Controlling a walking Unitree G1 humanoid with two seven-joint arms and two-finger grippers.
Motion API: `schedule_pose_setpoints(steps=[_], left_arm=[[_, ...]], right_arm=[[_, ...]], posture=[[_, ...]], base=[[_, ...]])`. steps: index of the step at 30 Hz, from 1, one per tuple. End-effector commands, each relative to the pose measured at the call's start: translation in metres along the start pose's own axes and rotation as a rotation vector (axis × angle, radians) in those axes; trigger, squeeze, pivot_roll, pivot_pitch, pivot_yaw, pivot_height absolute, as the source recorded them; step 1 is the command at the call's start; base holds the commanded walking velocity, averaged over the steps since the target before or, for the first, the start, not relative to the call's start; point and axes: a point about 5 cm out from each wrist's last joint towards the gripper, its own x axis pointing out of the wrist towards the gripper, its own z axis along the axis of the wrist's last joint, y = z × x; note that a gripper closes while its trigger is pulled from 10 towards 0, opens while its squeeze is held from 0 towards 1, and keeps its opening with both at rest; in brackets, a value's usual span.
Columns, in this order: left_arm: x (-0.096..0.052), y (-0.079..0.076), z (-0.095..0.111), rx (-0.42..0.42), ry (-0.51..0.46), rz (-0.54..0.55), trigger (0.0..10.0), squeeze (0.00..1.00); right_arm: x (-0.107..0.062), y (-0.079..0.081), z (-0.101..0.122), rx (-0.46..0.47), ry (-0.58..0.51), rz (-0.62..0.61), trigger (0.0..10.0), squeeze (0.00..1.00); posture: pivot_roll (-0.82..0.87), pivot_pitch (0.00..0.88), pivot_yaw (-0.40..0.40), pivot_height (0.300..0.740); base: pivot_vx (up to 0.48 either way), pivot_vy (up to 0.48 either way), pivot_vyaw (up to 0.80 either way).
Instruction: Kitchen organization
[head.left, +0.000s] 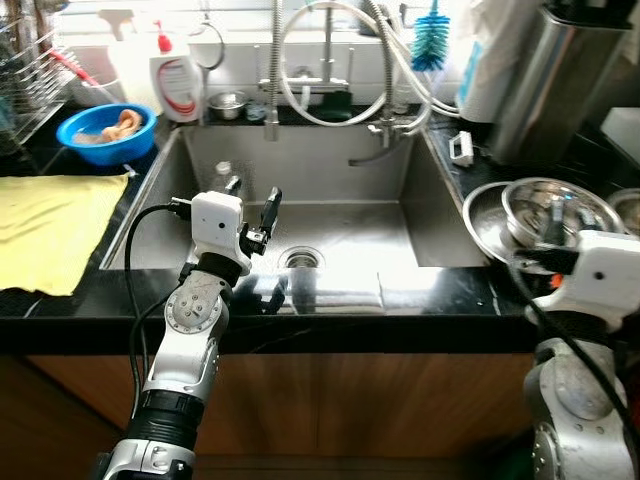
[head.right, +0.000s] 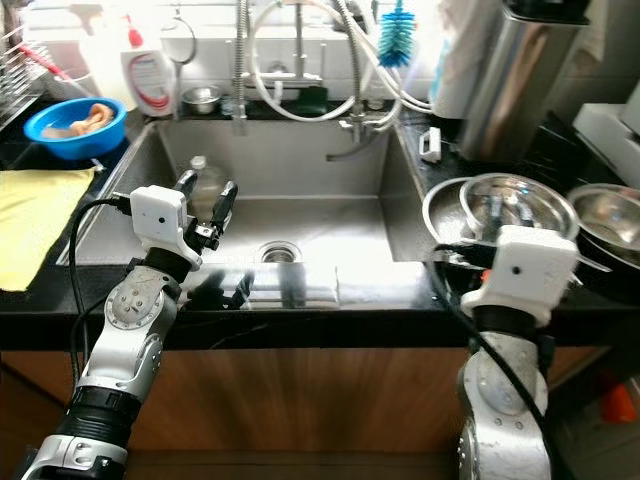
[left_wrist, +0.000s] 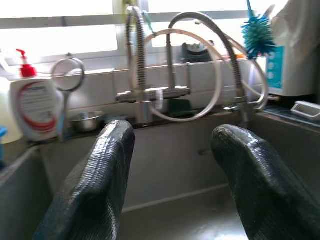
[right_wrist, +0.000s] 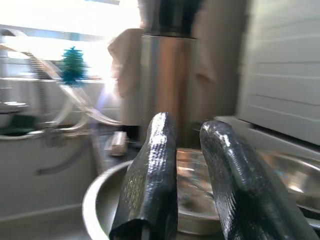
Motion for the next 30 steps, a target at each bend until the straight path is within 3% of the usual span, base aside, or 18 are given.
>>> schedule_pose_setpoints(steps=[1, 12, 14, 16, 24, 30], left_arm=[[-0.002, 0.000, -0.003, 0.011, 0.009, -0.002, 10.0, 0.00], [-0.003, 0.001, -0.004, 0.015, 0.015, -0.001, 10.0, 0.00], [-0.003, 0.001, -0.005, 0.017, 0.019, -0.002, 10.0, 0.00], [-0.003, 0.001, -0.005, 0.018, 0.019, -0.002, 10.0, 0.00], [-0.004, 0.000, -0.006, 0.025, 0.021, -0.009, 10.0, 0.00], [-0.005, 0.001, -0.006, 0.027, 0.021, -0.006, 10.0, 0.00]], right_arm=[[-0.001, -0.012, 0.003, 0.024, 0.001, -0.077, 10.0, 1.00], [-0.009, -0.049, 0.003, 0.003, 0.034, -0.295, 10.0, 0.97], [-0.010, -0.047, -0.001, -0.002, 0.058, -0.276, 10.0, 0.71], [-0.011, -0.044, -0.003, -0.005, 0.075, -0.262, 10.0, 0.00], [-0.012, -0.037, -0.016, 0.034, 0.164, -0.216, 10.0, 0.00], [-0.015, -0.034, -0.017, 0.039, 0.173, -0.219, 10.0, 0.00]], posture=[[-0.04, 0.000, 0.005, 0.740], [-0.05, 0.000, 0.007, 0.740], [-0.04, 0.000, 0.007, 0.740], [-0.04, 0.000, 0.007, 0.740], [-0.04, 0.000, 0.004, 0.740], [-0.04, 0.000, 0.003, 0.740]], base=[[0.000, 0.000, 0.00], [0.000, 0.000, 0.00], [0.000, 0.000, 0.00], [0.000, 0.000, 0.00], [0.000, 0.000, 0.00], [0.000, 0.000, 0.00]])
